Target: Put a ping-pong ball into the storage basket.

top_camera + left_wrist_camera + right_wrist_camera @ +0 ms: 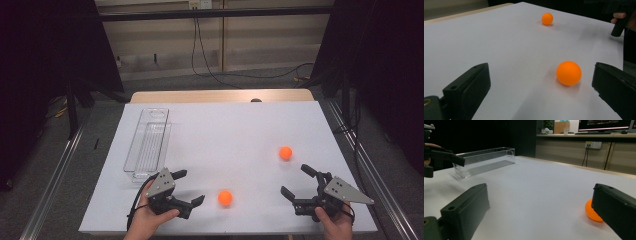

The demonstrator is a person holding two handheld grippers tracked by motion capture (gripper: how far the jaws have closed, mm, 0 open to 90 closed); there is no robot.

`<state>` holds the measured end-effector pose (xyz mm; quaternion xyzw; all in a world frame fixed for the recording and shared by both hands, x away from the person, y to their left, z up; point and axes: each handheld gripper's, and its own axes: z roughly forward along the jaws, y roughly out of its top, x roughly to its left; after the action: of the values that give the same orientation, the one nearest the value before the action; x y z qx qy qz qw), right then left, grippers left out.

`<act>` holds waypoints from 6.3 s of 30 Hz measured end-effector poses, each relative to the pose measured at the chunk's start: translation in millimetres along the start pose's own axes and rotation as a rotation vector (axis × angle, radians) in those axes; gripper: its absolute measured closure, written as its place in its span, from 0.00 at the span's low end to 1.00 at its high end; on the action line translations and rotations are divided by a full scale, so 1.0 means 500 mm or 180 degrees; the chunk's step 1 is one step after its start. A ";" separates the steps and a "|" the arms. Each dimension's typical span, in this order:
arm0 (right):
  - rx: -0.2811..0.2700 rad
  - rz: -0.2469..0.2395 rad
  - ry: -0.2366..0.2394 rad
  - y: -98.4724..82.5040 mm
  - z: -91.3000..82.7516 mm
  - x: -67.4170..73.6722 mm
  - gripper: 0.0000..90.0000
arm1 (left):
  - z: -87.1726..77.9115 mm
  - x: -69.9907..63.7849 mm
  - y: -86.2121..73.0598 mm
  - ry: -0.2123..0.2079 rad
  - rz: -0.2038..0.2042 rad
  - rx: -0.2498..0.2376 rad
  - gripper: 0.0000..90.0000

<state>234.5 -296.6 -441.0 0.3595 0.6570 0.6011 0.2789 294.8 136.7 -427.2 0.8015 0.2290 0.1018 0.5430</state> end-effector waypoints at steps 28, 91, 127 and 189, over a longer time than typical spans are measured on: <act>-0.0003 -0.0002 0.0003 0.000 0.000 -0.001 0.01 | 0.040 -0.014 0.009 -0.0094 0.0043 0.0082 0.03; -0.0017 -0.0011 0.0018 0.001 -0.002 -0.001 0.01 | 0.094 -0.035 0.013 -0.0211 0.0105 0.0429 0.03; -0.0014 -0.0014 0.0025 0.002 -0.003 -0.001 0.01 | 0.124 -0.046 0.023 -0.0288 0.0143 0.0705 0.03; -0.0031 -0.0013 0.0016 0.003 -0.003 -0.002 0.01 | 0.154 -0.055 0.021 -0.0471 0.0235 0.1041 0.32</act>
<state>234.2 -298.1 -439.7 0.3553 0.6555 0.6046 0.2802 305.1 57.0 -445.2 0.8922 0.1724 0.0239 0.4167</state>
